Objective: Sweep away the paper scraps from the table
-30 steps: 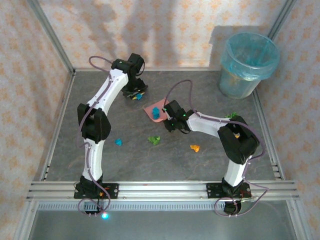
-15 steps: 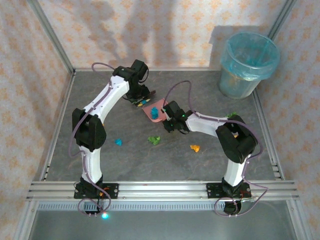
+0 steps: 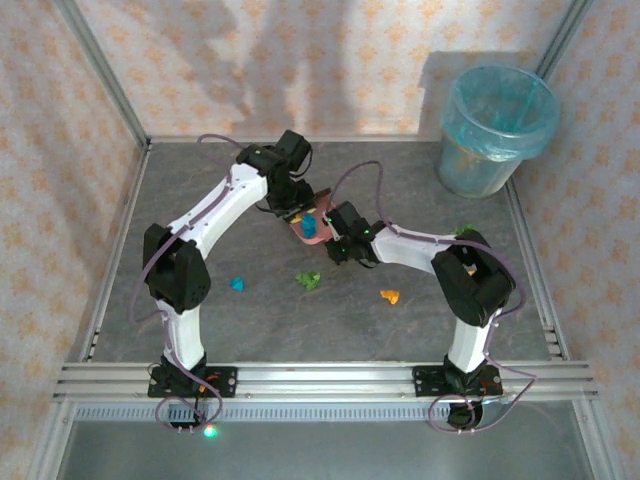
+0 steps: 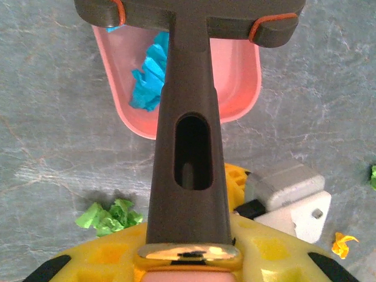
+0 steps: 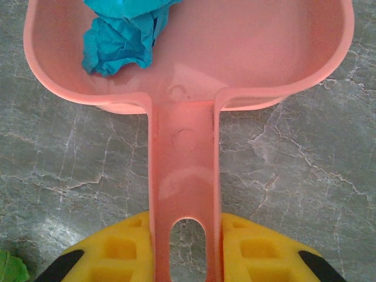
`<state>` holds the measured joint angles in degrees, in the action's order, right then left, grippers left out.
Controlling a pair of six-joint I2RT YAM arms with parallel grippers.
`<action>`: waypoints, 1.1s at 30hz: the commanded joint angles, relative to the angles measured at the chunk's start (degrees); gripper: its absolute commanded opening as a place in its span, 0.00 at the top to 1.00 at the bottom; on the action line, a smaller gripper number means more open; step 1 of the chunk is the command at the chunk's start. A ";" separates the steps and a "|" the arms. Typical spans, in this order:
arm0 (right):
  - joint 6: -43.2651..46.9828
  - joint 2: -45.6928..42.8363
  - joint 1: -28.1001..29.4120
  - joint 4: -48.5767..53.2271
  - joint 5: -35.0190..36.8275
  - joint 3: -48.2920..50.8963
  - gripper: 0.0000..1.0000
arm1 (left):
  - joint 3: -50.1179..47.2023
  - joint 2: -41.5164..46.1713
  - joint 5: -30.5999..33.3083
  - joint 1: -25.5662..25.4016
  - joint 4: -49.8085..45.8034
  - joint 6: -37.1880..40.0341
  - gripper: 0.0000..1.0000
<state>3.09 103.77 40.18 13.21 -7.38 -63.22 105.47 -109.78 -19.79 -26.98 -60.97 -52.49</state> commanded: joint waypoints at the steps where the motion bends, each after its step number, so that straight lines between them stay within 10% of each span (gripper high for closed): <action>1: 0.53 0.26 0.42 1.31 1.50 1.25 1.00 | -0.86 2.26 -3.00 -0.69 0.56 -1.26 1.00; 33: -0.38 -8.86 -0.02 -11.30 3.21 11.04 1.00 | 0.85 11.08 -3.91 1.09 2.77 -4.03 1.00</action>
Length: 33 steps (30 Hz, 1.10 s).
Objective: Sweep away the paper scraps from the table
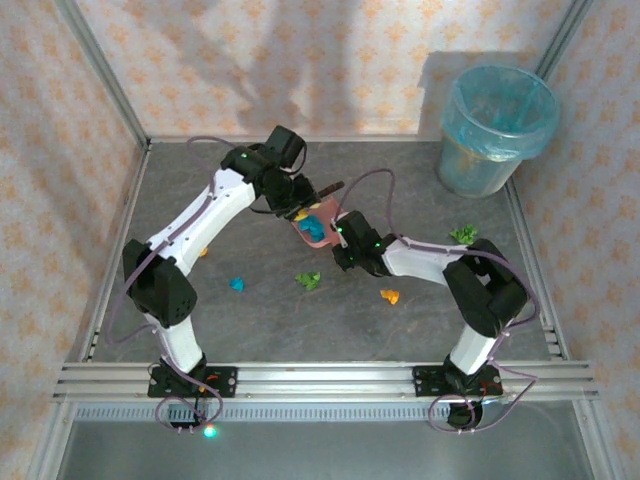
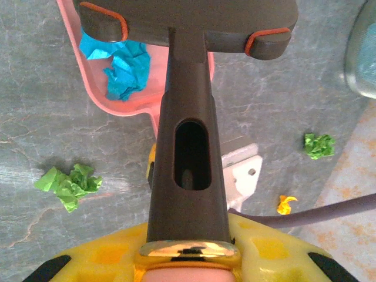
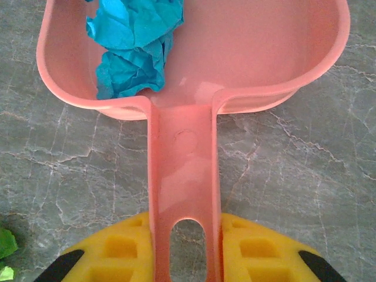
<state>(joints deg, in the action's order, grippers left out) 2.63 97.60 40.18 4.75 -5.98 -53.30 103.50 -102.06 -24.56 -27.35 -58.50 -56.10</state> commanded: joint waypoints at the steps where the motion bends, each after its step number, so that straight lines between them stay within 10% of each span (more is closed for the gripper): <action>1: 0.14 -3.13 -0.02 -3.36 1.67 1.55 1.00 | 3.06 4.01 1.12 1.84 0.18 -0.34 1.00; 16: -0.08 -9.34 0.01 -9.76 1.58 6.67 1.00 | 1.00 19.90 16.21 6.35 -8.50 13.88 1.00; 27: -6.92 -14.57 -0.02 -5.80 4.47 5.97 1.00 | -18.06 41.95 37.08 6.35 -16.96 29.13 1.00; 33: -13.06 -18.54 -0.02 3.09 10.02 0.83 1.00 | -31.69 51.23 37.83 6.27 -12.24 29.91 1.00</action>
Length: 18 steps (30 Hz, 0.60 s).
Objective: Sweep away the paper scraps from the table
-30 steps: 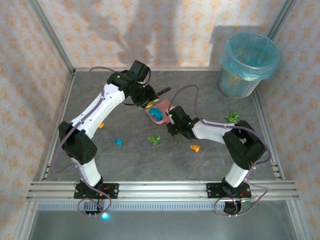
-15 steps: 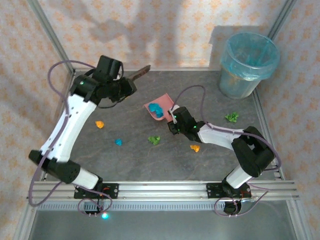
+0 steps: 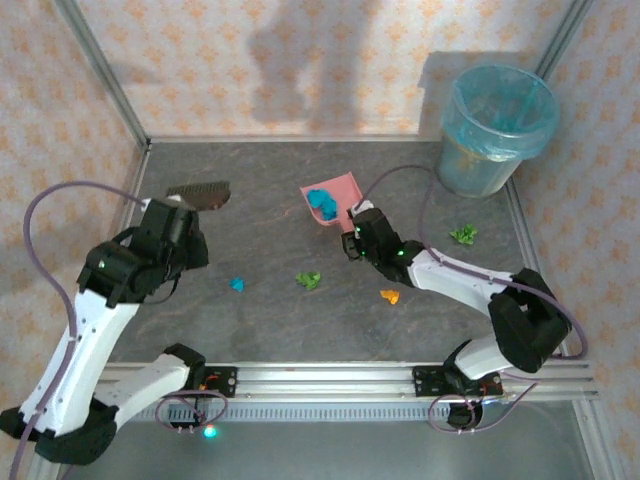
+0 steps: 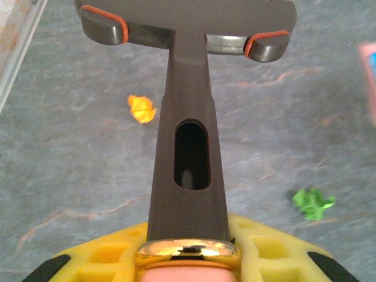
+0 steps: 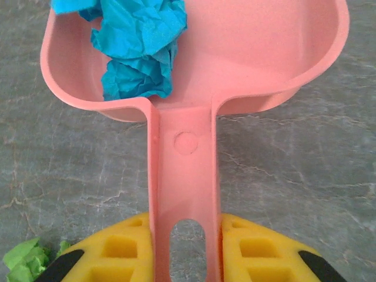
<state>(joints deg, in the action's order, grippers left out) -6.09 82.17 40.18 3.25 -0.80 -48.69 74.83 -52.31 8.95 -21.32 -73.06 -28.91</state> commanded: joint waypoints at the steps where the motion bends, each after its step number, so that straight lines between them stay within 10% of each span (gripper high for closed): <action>1: -5.62 -4.01 0.01 6.84 6.33 -4.96 1.00 | -4.35 1.96 4.32 0.23 2.69 2.63 1.00; 18: -13.11 -0.59 -3.86 44.67 22.04 -40.16 1.00 | -17.45 7.97 -3.41 -2.20 11.20 -3.72 1.00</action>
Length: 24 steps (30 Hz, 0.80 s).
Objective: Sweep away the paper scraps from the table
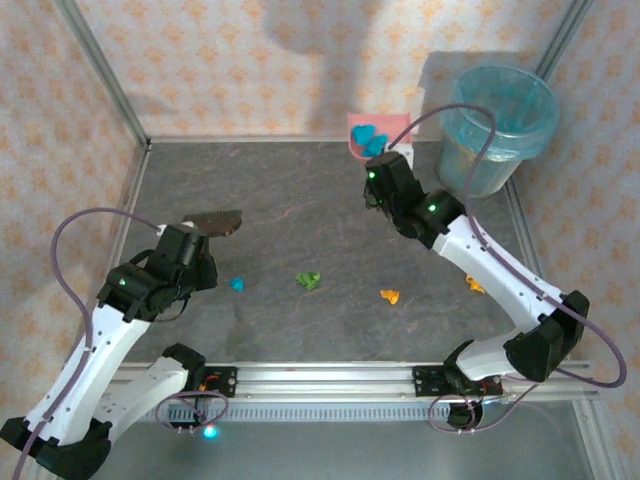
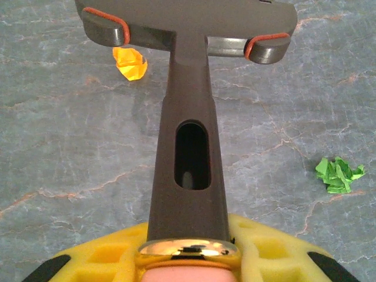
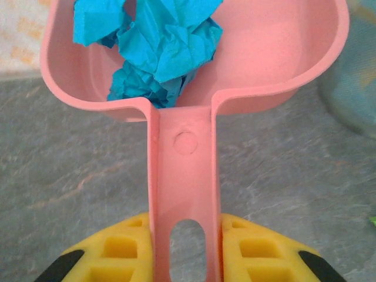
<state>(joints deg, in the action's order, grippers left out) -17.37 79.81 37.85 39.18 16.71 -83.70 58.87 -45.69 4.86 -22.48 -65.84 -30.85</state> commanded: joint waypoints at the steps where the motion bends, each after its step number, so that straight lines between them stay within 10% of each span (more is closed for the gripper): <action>1: -1.90 2.82 -2.52 10.42 4.52 -7.61 1.00 | -2.19 1.61 0.34 -1.66 4.64 -2.00 1.00; 24: -20.25 23.67 -34.32 17.85 -21.10 -46.66 1.00 | -3.39 1.47 0.49 -4.62 5.23 -1.76 1.00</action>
<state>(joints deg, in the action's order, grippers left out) -32.21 102.39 5.39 58.26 1.76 -127.61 55.77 -44.86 4.67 -26.65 -62.50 -32.08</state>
